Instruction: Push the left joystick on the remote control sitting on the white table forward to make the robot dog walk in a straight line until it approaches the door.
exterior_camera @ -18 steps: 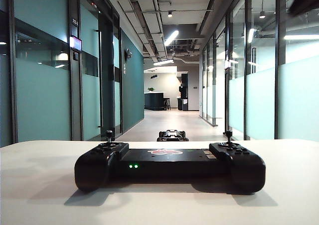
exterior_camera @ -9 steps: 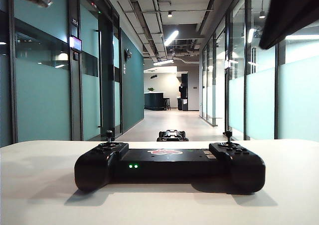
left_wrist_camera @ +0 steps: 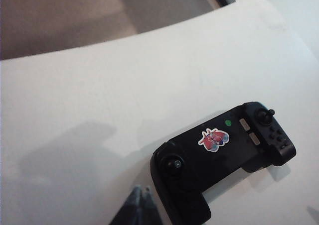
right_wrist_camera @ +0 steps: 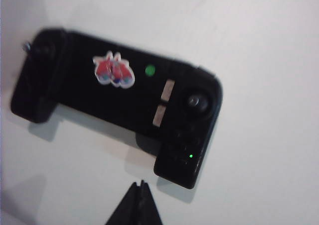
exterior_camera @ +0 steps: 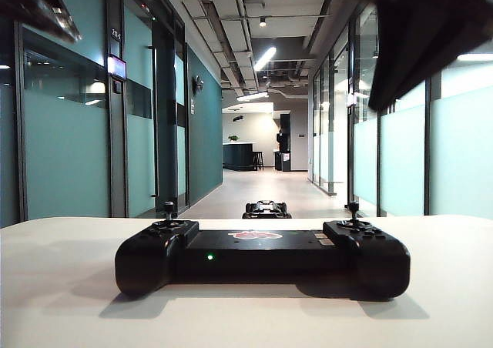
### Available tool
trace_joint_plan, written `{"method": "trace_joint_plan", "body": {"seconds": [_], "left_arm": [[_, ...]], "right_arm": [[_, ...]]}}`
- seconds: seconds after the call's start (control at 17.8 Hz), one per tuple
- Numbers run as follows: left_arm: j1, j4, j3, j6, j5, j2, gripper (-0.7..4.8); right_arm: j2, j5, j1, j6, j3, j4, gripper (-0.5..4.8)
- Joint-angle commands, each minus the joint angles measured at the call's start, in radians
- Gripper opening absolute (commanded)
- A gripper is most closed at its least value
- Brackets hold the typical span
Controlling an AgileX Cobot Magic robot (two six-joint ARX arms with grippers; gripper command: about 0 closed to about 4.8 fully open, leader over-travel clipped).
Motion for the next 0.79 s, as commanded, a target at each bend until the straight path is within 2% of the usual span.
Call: {"method": "trace_joint_plan", "body": {"seconds": [0.06,0.28,0.34,0.39,0.45,0.67,0.79], "left_arm": [[-0.056,0.005,0.005,0.022,-0.006,0.030,-0.05],[-0.164,0.007,0.015,0.027,-0.066,0.073,-0.05],[-0.178,0.010,0.018,0.027,-0.072,0.080,-0.05],[-0.178,0.013,0.019,0.024,-0.063,0.085,-0.05],[-0.178,0.013,0.018,0.023,-0.064,0.086,-0.05],[-0.177,0.013,0.019,0.027,-0.063,0.086,-0.05],[-0.177,0.014,0.019,0.027,-0.043,0.086,-0.05]], "right_arm": [[0.032,-0.004,0.000,0.004,0.005,-0.002,-0.05],[0.080,-0.009,0.015,0.004,0.005,-0.046,0.05],[0.100,-0.016,0.032,0.004,0.005,-0.058,1.37],[0.113,-0.022,0.042,0.003,0.005,-0.065,2.91],[0.130,-0.022,0.044,0.003,0.005,-0.069,3.95],[0.192,-0.013,0.047,0.034,0.005,-0.071,3.96],[0.215,0.023,0.043,0.034,0.005,-0.074,3.96]]}}
